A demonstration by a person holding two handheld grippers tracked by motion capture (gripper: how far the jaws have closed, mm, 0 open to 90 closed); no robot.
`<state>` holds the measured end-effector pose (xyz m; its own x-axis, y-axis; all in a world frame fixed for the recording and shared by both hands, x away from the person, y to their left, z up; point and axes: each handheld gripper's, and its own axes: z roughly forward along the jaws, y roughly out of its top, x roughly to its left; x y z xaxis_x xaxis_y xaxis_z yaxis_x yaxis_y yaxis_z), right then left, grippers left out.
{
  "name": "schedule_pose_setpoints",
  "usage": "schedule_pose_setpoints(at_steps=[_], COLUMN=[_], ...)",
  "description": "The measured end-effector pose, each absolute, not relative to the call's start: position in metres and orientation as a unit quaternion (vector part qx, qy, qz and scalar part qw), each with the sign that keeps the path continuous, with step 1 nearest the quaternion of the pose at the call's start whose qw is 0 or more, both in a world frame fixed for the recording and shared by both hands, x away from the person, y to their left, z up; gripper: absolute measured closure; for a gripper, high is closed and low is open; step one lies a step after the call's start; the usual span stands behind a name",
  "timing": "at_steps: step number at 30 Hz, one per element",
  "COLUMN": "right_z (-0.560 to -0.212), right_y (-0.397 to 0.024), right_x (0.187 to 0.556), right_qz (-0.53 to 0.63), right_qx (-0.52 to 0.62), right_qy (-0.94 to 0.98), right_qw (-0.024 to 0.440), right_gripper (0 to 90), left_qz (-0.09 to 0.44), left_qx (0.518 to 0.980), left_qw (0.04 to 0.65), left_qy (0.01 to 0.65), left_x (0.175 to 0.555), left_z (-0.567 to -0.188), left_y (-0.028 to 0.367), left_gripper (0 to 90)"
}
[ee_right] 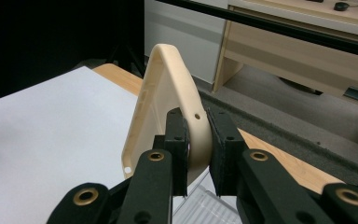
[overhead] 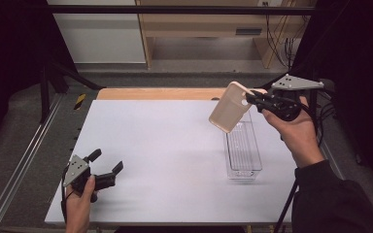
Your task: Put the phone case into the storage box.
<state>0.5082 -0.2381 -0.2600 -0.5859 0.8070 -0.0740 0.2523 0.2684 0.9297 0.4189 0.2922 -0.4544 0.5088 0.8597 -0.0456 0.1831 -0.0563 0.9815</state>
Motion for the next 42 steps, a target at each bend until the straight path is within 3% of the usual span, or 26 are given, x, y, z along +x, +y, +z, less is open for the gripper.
schedule_pose_setpoints(at_steps=[26,42], right_z=[-0.274,-0.292], right_y=[-0.29,-0.291], right_x=[0.51,0.522], right_qz=[0.466,0.443], right_qx=[0.395,0.402], right_qy=[0.732,0.743], right_qw=[0.3,0.3], right_gripper=[79.1,79.1], left_qz=[0.298,0.297], left_qx=[0.664,0.663], left_qw=[0.567,0.567], left_qy=[0.387,0.388], left_x=[0.42,0.42], left_z=[-0.455,-0.455], left_y=[0.292,0.294], left_gripper=[3.7,3.8])
